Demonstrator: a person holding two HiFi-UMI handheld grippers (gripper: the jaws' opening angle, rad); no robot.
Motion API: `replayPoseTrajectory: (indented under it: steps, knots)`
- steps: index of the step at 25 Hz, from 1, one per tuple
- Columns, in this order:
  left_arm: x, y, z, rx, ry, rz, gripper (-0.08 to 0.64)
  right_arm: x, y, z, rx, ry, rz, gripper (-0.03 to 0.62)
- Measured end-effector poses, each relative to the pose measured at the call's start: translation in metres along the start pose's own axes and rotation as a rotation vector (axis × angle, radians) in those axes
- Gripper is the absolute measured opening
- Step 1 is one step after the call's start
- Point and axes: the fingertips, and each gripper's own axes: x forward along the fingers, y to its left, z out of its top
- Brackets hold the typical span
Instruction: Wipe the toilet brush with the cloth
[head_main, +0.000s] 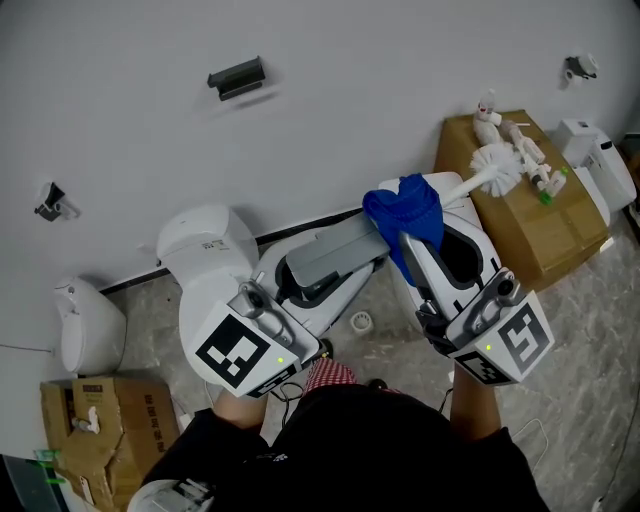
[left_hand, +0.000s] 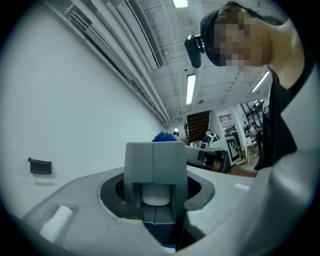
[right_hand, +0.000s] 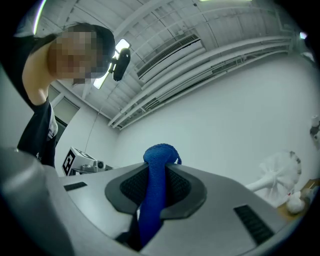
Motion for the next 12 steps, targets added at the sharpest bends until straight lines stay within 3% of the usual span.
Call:
replayPoseTrajectory:
  steps: [7,12]
  knots:
    - [0.003,-0.006,-0.003,0.02,0.02,0.022,0.163,-0.001,-0.003,-0.007,-0.093,0.066,-0.014,0.066]
    - [-0.002,0.006,-0.003,0.011,0.018,0.016,0.163,0.015,0.002,-0.009,-0.088,0.08,-0.027,0.066]
